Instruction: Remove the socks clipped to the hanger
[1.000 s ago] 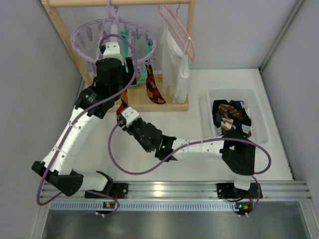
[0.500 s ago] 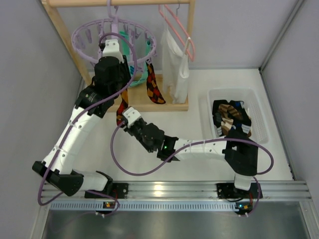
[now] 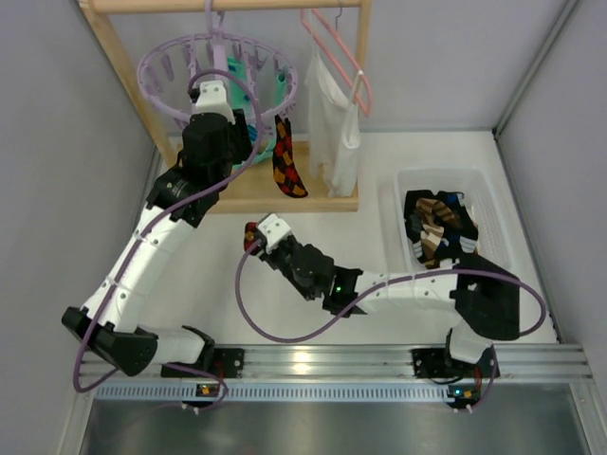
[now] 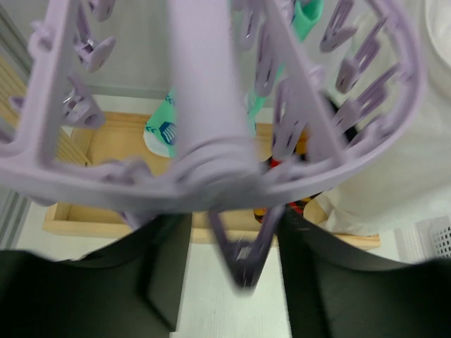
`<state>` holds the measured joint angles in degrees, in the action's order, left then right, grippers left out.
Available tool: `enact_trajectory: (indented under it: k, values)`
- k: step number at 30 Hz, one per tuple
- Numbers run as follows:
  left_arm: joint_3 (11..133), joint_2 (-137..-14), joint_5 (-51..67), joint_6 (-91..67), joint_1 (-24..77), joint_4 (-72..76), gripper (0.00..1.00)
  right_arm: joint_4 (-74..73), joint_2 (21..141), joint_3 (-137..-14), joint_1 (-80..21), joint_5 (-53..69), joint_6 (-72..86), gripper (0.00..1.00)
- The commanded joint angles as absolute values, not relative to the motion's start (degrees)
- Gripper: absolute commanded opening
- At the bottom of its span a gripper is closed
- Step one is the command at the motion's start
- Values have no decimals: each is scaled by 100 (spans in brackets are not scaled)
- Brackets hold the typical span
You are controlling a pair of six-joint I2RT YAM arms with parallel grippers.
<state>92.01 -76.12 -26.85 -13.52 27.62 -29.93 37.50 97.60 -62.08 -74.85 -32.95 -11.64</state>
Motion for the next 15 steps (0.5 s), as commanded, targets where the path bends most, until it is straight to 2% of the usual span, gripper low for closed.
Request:
enact_trajectory:
  k: [1, 3, 4, 7, 8, 14, 15]
  values:
    - [8782, -7164, -2917, -1467, 2733, -2733, 59, 3422, 8686, -5951, -7585, -3866, -765, 0]
    - [8562, -6786, -3032, -1564, 2733, -2733, 74, 2615, 8044, -5897, -7515, -4121, -346, 0]
    - [8360, -6646, -3041, -1591, 2733, -2742, 84, 1697, 7833, -5897, -7445, -4148, -143, 0]
    - [7948, -6040, -2927, -1670, 2733, -2760, 96, -167, 6798, -5906, -6962, -3964, 719, 0]
    - [7867, -5725, -2814, -1722, 2725, -2777, 98, -541, 6620, -5941, -6804, -3964, 886, 0]
    - [7454, -4748, -2593, -1872, 2725, -3391, 98, -2834, 5661, -6335, -5381, -3570, 1406, 0]
    - [7401, -4633, -2488, -1872, 2725, -3497, 98, -3030, 5643, -6424, -4866, -3299, 1398, 0]
